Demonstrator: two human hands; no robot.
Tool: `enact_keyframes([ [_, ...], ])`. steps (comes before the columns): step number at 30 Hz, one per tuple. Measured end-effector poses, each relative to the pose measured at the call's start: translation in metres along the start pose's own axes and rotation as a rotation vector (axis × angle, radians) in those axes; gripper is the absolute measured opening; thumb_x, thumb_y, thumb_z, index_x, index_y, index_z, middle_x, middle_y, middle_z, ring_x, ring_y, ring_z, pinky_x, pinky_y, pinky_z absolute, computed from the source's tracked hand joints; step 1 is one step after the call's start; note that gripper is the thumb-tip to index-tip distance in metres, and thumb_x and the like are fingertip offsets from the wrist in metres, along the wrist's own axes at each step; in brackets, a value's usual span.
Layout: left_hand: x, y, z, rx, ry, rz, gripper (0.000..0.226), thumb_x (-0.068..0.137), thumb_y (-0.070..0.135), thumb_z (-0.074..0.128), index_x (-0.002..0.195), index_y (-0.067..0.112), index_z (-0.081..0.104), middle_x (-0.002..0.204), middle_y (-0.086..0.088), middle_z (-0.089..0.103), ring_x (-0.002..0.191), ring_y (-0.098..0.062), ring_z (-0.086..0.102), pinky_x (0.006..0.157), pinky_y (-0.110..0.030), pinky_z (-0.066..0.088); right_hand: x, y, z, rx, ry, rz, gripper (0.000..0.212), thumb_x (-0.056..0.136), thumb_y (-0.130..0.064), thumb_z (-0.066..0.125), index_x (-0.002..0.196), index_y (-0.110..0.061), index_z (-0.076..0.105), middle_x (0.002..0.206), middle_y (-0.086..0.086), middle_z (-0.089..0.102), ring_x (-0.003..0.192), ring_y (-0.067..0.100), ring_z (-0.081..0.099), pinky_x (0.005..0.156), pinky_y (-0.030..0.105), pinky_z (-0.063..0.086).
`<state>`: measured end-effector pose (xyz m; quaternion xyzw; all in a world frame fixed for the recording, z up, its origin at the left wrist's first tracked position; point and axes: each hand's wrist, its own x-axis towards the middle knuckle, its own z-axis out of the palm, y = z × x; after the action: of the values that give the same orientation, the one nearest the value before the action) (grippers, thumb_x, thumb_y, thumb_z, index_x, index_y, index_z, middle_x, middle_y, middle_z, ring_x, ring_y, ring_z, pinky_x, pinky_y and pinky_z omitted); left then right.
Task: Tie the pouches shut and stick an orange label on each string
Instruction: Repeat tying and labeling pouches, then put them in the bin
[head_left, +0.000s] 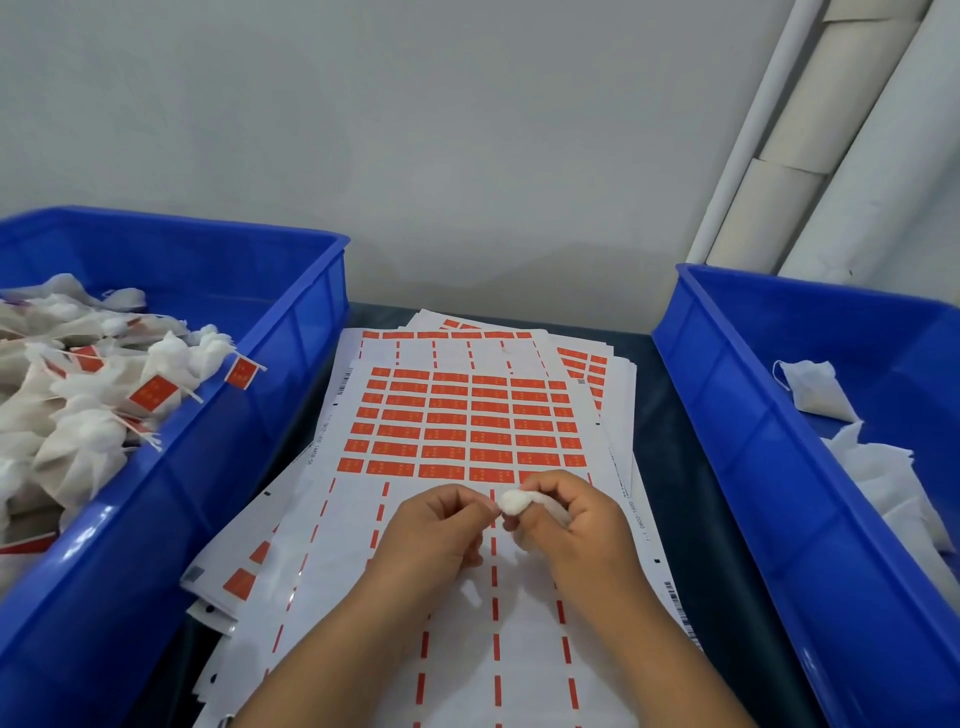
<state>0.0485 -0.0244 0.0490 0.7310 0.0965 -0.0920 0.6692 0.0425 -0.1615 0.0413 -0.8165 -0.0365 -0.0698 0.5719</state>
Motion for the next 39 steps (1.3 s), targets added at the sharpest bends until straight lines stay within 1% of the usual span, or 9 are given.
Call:
enact_keyframes([
  [2, 0.001, 0.0, 0.0, -0.013, 0.021, -0.01, 0.014, 0.09, 0.022, 0.059, 0.078, 0.017, 0.067, 0.059, 0.001, 0.059, 0.056, -0.012, 0.052, 0.056, -0.02, 0.046, 0.001, 0.0, 0.002, 0.038, 0.03, 0.077, 0.009, 0.089, -0.032, 0.062, 0.082, -0.03, 0.068, 0.081, -0.022, 0.07, 0.082, -0.005, 0.063, 0.058, 0.008, 0.048],
  [7, 0.001, -0.001, 0.002, 0.005, 0.086, 0.042, 0.011, 0.088, 0.02, 0.062, 0.079, 0.023, 0.065, 0.065, 0.005, 0.062, 0.058, -0.01, 0.055, 0.053, -0.015, 0.046, 0.003, -0.003, 0.0, 0.308, 0.1, 0.279, 0.024, 0.088, -0.022, 0.067, 0.073, -0.039, 0.074, 0.081, -0.014, 0.074, 0.079, 0.008, 0.071, 0.072, 0.025, 0.055],
  [10, -0.005, -0.003, 0.004, 0.089, 0.136, 0.214, 0.017, 0.083, 0.016, 0.068, 0.073, 0.029, 0.063, 0.067, 0.013, 0.061, 0.066, -0.003, 0.058, 0.05, -0.005, 0.043, 0.004, -0.003, -0.003, 0.404, 0.075, 0.377, 0.017, 0.088, -0.012, 0.064, 0.081, -0.022, 0.077, 0.09, -0.004, 0.075, 0.087, 0.021, 0.072, 0.086, 0.041, 0.055],
  [14, -0.009, -0.005, 0.006, 0.352, 0.109, 0.489, 0.031, 0.077, 0.022, 0.074, 0.074, 0.045, 0.055, 0.077, 0.021, 0.056, 0.079, 0.009, 0.051, 0.062, -0.003, 0.042, 0.004, -0.003, -0.003, 0.479, 0.033, 0.444, 0.015, 0.087, -0.007, 0.062, 0.092, -0.013, 0.075, 0.097, 0.003, 0.074, 0.1, 0.026, 0.067, 0.095, 0.048, 0.051],
  [17, -0.008, -0.008, 0.005, 0.433, 0.13, 0.567, 0.031, 0.076, 0.025, 0.075, 0.076, 0.048, 0.055, 0.08, 0.023, 0.053, 0.082, 0.009, 0.049, 0.066, -0.002, 0.04, 0.003, -0.003, -0.003, 0.495, -0.028, 0.449, 0.016, 0.086, -0.007, 0.062, 0.088, -0.013, 0.077, 0.097, 0.003, 0.074, 0.101, 0.027, 0.067, 0.094, 0.048, 0.052],
  [22, -0.003, -0.011, 0.004, 0.477, 0.18, 0.566, 0.014, 0.075, 0.029, 0.074, 0.089, 0.032, 0.072, 0.078, 0.026, 0.052, 0.075, 0.002, 0.052, 0.065, -0.001, 0.041, 0.003, -0.001, -0.001, 0.471, -0.064, 0.458, 0.013, 0.085, -0.01, 0.065, 0.093, -0.01, 0.075, 0.103, 0.005, 0.073, 0.104, 0.028, 0.065, 0.097, 0.051, 0.049],
  [30, -0.005, -0.012, 0.001, 0.529, 0.161, 0.582, 0.023, 0.078, 0.03, 0.073, 0.072, 0.041, 0.054, 0.079, 0.025, 0.052, 0.082, 0.007, 0.051, 0.067, 0.002, 0.037, 0.002, -0.002, 0.0, 0.434, -0.046, 0.456, 0.013, 0.085, -0.012, 0.067, 0.094, -0.012, 0.076, 0.103, -0.001, 0.074, 0.106, 0.025, 0.064, 0.099, 0.049, 0.048],
  [35, -0.003, -0.014, 0.004, 0.582, 0.104, 0.487, 0.028, 0.082, 0.031, 0.067, 0.065, 0.038, 0.046, 0.077, 0.023, 0.05, 0.079, 0.007, 0.049, 0.067, 0.004, 0.035, 0.002, -0.002, 0.001, 0.418, -0.024, 0.465, 0.009, 0.084, -0.01, 0.068, 0.087, -0.012, 0.077, 0.101, 0.001, 0.074, 0.104, 0.025, 0.065, 0.097, 0.049, 0.05],
  [39, 0.002, -0.013, 0.002, 0.633, 0.151, 0.456, 0.029, 0.081, 0.034, 0.067, 0.065, 0.039, 0.045, 0.076, 0.024, 0.047, 0.076, 0.001, 0.049, 0.06, -0.002, 0.035, 0.004, -0.006, -0.002, 0.423, -0.019, 0.444, 0.012, 0.088, -0.01, 0.064, 0.088, -0.013, 0.076, 0.094, -0.004, 0.075, 0.091, 0.02, 0.071, 0.092, 0.043, 0.052],
])
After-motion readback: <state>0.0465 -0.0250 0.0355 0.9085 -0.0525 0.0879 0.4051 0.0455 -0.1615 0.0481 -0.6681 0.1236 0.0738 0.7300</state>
